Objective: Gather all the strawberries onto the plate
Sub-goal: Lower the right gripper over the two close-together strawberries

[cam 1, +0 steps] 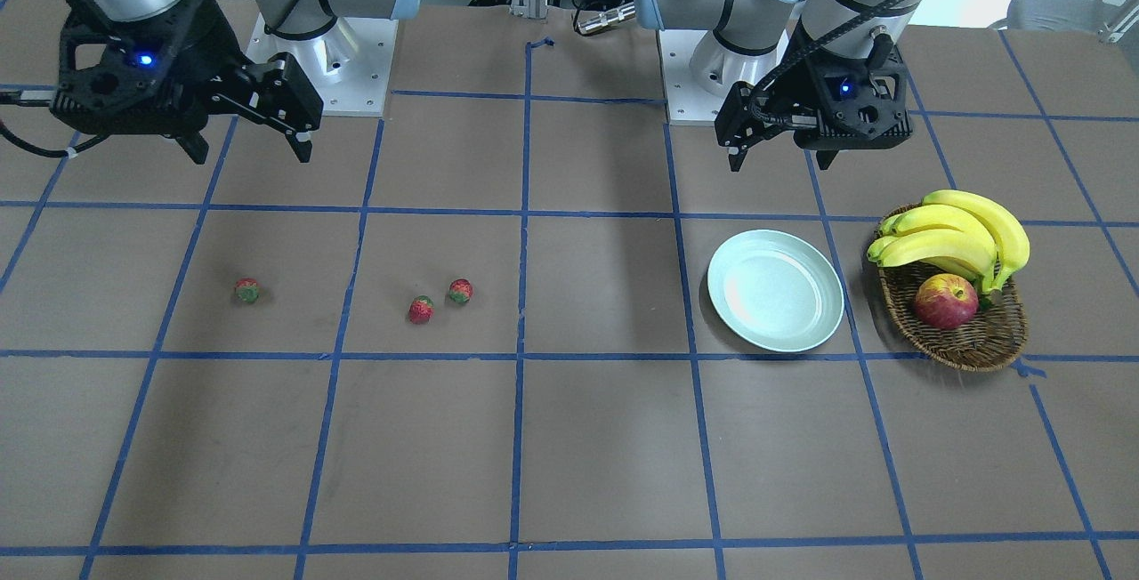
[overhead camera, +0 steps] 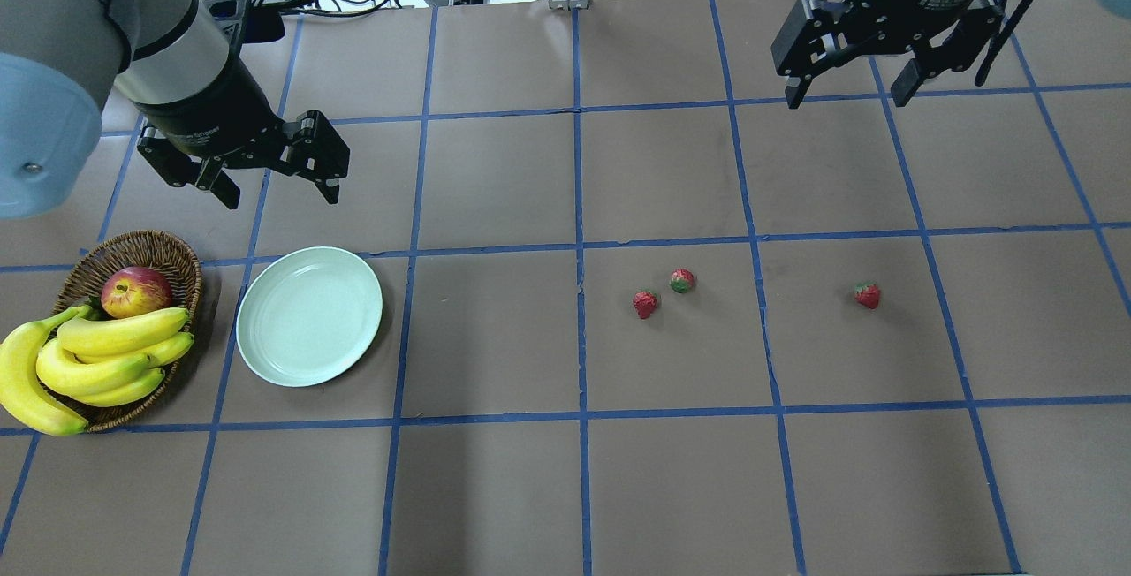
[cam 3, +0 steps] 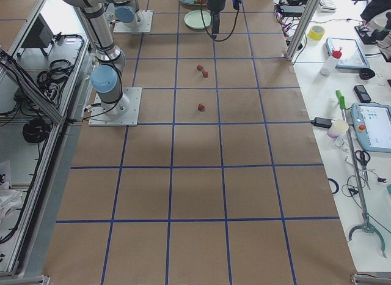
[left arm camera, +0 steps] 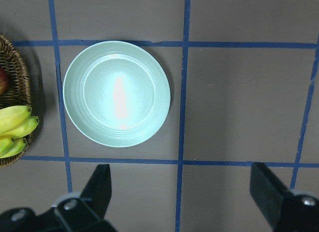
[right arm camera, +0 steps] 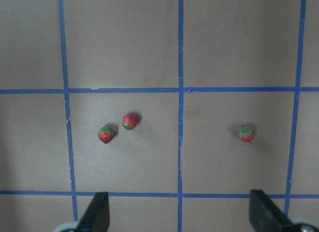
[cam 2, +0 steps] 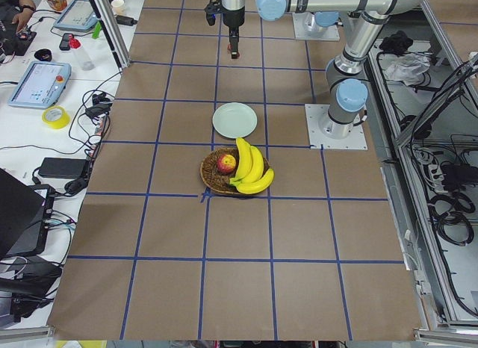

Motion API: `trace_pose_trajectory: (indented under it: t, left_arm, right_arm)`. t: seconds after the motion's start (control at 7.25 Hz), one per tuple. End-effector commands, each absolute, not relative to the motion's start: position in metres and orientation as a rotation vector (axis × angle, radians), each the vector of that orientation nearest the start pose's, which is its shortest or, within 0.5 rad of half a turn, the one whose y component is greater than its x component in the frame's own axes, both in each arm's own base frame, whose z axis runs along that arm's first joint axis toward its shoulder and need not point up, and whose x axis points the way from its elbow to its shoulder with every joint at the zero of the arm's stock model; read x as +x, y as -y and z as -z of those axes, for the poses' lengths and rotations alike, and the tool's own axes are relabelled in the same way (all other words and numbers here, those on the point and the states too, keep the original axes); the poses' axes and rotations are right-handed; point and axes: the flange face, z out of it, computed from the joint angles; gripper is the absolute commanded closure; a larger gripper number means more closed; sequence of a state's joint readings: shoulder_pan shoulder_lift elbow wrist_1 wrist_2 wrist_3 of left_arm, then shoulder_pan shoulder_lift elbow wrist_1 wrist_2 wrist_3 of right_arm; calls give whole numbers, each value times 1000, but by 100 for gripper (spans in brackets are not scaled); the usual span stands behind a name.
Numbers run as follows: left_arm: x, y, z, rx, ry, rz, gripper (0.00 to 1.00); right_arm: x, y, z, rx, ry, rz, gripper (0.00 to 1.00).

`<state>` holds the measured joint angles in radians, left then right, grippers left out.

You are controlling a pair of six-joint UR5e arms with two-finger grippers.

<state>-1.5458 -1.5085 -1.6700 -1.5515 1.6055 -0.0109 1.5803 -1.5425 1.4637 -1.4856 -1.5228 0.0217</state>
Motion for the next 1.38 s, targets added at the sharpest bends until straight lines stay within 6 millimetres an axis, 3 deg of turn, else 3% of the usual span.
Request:
trace_pose_trajectory:
  t: [0.0, 0.14, 0.28, 0.41, 0.69, 0.83, 0.97, 1.24]
  left_arm:
    - [-117, 467, -470, -59, -3107, -29, 0]
    - [-121, 468, -470, -52, -3115, -22, 0]
    - [-122, 468, -469, -50, -3120, -24, 0]
    - [-122, 469, -468, -50, -3121, -24, 0]
    - [-122, 471, -466, -50, -3120, -29, 0]
    - [-122, 471, -466, -50, -3120, -31, 0]
    - [-122, 471, -466, -48, -3120, -31, 0]
    - [-120, 471, -462, -50, -3113, -43, 0]
  right_arm:
    - [212, 482, -501, 275, -3087, -52, 0]
    - [237, 492, -475, 260, -3083, -2, 0]
    - [245, 503, -447, 330, -3062, 81, 0]
    - [240, 509, -435, 332, -3082, 181, 0]
    - [246, 513, -333, 402, -3105, 10, 0]
    - [246, 494, -291, 415, -3107, -6, 0]
    - [252, 477, -262, 416, -3057, 42, 0]
    - [278, 449, -223, 393, -3069, -11, 0]
